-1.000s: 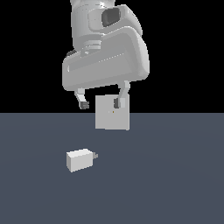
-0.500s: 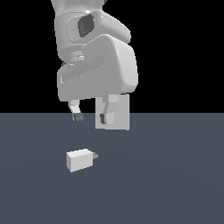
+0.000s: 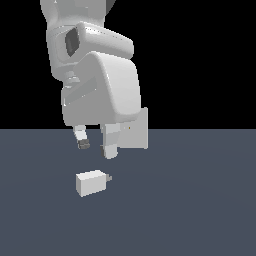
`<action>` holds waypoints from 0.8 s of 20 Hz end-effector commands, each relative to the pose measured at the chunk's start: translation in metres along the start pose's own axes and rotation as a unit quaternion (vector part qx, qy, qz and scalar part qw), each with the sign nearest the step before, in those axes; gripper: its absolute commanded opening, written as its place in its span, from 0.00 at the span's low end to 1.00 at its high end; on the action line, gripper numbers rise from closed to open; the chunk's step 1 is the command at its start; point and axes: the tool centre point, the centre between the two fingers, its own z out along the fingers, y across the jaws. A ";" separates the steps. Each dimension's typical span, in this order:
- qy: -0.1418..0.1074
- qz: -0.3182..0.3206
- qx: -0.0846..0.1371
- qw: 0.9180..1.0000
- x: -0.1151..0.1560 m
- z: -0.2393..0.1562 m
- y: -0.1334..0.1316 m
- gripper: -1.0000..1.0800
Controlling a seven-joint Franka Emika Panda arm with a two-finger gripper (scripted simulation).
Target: Plug the charger into the wall socket.
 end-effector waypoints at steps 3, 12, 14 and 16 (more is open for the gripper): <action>0.002 0.016 -0.002 1.000 -0.004 0.004 -0.001 0.96; 0.003 0.020 -0.002 1.000 -0.006 0.008 -0.002 0.96; 0.003 0.020 -0.003 1.000 -0.007 0.012 -0.001 0.96; 0.003 0.020 -0.003 1.000 -0.008 0.018 -0.001 0.96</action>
